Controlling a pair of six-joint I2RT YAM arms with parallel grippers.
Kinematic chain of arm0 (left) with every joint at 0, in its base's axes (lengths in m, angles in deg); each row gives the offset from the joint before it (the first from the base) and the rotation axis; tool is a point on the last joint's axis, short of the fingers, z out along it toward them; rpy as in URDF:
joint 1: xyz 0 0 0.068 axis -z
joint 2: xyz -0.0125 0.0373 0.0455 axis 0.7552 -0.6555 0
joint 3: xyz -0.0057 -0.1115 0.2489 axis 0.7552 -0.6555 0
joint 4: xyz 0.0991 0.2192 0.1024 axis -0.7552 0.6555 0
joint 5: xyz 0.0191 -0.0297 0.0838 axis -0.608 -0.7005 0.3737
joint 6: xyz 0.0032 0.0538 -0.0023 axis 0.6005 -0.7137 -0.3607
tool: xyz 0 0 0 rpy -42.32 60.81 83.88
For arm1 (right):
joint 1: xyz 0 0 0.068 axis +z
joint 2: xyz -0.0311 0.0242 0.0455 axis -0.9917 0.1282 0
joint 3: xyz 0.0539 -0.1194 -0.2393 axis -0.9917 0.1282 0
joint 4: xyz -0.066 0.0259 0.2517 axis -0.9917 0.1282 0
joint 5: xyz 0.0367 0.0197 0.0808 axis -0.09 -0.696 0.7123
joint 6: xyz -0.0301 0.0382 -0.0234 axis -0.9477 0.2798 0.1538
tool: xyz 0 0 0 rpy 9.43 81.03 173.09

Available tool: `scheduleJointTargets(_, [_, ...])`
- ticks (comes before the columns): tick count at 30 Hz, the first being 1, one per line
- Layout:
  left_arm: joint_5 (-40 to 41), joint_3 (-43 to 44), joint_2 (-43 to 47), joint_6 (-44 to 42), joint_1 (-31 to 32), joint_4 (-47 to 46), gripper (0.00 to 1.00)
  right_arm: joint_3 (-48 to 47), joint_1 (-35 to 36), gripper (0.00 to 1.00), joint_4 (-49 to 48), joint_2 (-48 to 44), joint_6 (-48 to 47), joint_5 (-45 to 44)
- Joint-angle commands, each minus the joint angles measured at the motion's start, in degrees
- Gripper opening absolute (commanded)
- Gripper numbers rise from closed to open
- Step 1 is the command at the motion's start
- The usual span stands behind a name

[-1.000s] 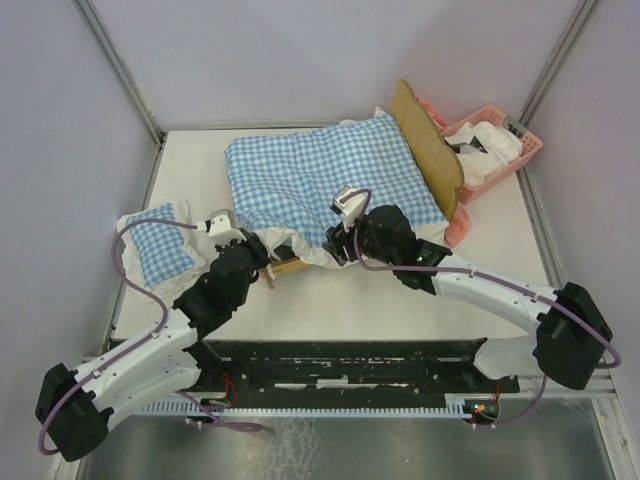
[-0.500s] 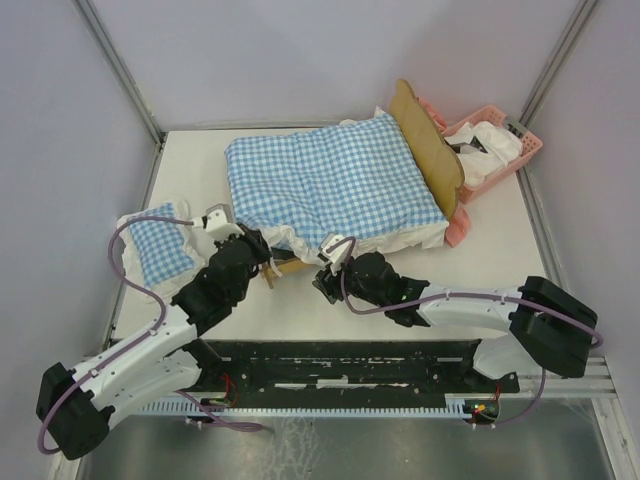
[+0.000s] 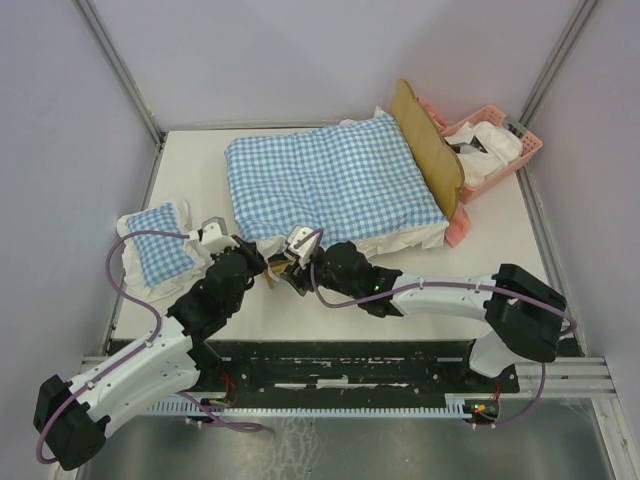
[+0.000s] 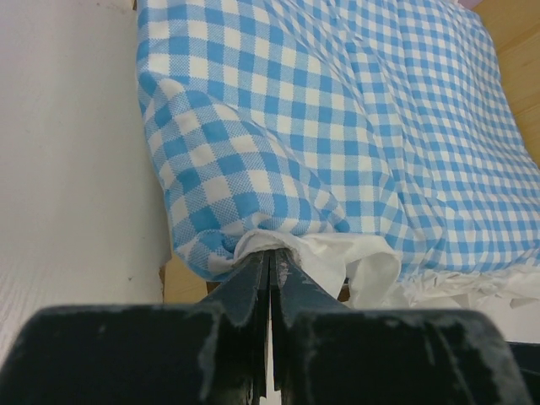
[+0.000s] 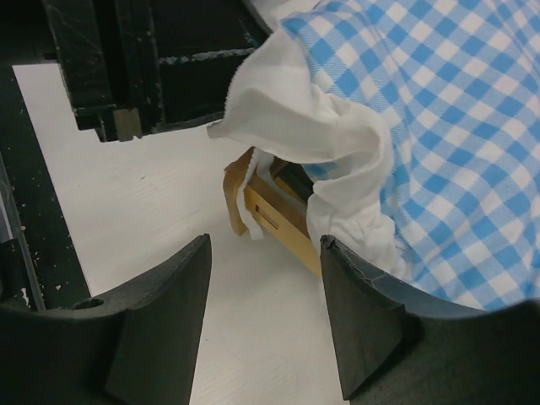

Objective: Set up the pet bed
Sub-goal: Cross the ropes on the bed frame.

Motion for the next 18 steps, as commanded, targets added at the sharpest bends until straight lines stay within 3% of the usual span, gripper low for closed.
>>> scheduleJointTargets(1, [-0.75, 0.64, -0.36, 3.66, -0.18, -1.63, 0.03, -3.47, 1.12, 0.63, -1.65, 2.81, -1.79, -1.09])
scheduleJointTargets(6, [-1.47, -1.46, -0.55, 6.15, -0.19, -3.43, 0.03, -3.51, 2.94, 0.59, -5.98, 5.76, 0.16, -1.24])
scheduleJointTargets(15, [-2.74, -3.70, -0.71, 10.51, -0.19, -5.46, 0.03, -4.83, 3.86, 0.57, -16.22, 13.54, 3.86, -9.08])
scheduleJointTargets(18, [-2.49, -4.05, -0.43, 10.48, -0.20, -5.48, 0.03, -5.47, 3.87, 0.49, -16.66, 15.17, 3.95, -11.77])
